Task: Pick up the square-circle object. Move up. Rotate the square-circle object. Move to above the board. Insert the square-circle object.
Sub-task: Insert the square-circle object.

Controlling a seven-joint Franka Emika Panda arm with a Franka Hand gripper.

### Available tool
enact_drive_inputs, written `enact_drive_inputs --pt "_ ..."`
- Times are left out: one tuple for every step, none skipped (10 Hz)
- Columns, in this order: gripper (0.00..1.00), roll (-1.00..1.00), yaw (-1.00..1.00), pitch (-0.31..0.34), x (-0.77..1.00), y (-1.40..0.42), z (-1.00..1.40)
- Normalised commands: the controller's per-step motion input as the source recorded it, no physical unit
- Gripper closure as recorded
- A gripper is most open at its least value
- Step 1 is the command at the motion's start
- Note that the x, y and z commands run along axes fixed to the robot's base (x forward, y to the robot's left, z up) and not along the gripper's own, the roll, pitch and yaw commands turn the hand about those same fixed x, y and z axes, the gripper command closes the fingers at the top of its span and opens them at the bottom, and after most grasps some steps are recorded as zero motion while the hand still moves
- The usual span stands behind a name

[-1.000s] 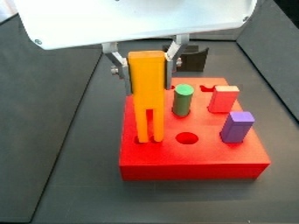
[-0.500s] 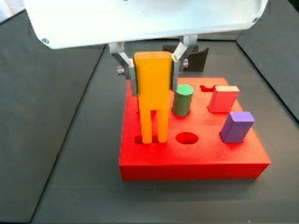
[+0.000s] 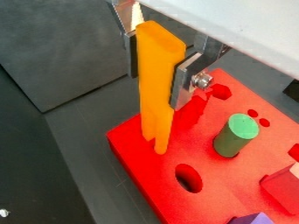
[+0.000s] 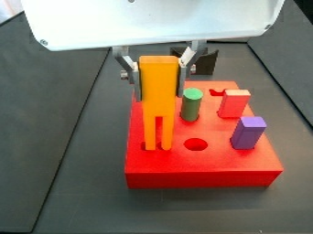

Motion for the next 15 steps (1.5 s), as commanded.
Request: enact_drive_inputs --pt "1.00 0.00 -0.07 0.136 -0.03 0.09 -0.08" --pt "1.00 0.01 -0.05 0.134 0.00 0.03 -0.07" --pt "1.00 0.04 -0.06 0.099 0.00 0.02 -0.07" --pt "1.00 0.08 -0.12 0.151 -0.09 0.01 -0.08" --pt "1.00 0.04 -0.10 0.124 -0.13 0.00 -0.09" --pt "1.00 0.06 -0.08 0.083 -0.15 0.03 -0.07" --pt "1.00 0.07 -0.07 0.067 -0.15 0.03 -0.08" --pt "1.00 0.00 -0.08 0.020 0.00 0.00 -0.18" --pt "1.00 0.00 -0.06 0.004 0.09 -0.01 -0.37" --pt "1.00 -0.01 -0.05 0.000 0.18 -0.03 -0.44" --pt "1.00 0.00 -0.01 0.000 0.19 -0.03 -0.44" --pt "1.00 0.00 -0.01 0.004 0.23 -0.05 -0.46" --pt "1.00 0.00 -0.01 0.004 0.25 -0.07 -0.45" --pt "1.00 0.00 -0.02 0.000 0.22 -0.05 -0.47" --pt "1.00 0.00 -0.02 0.000 0.19 -0.02 -0.51"
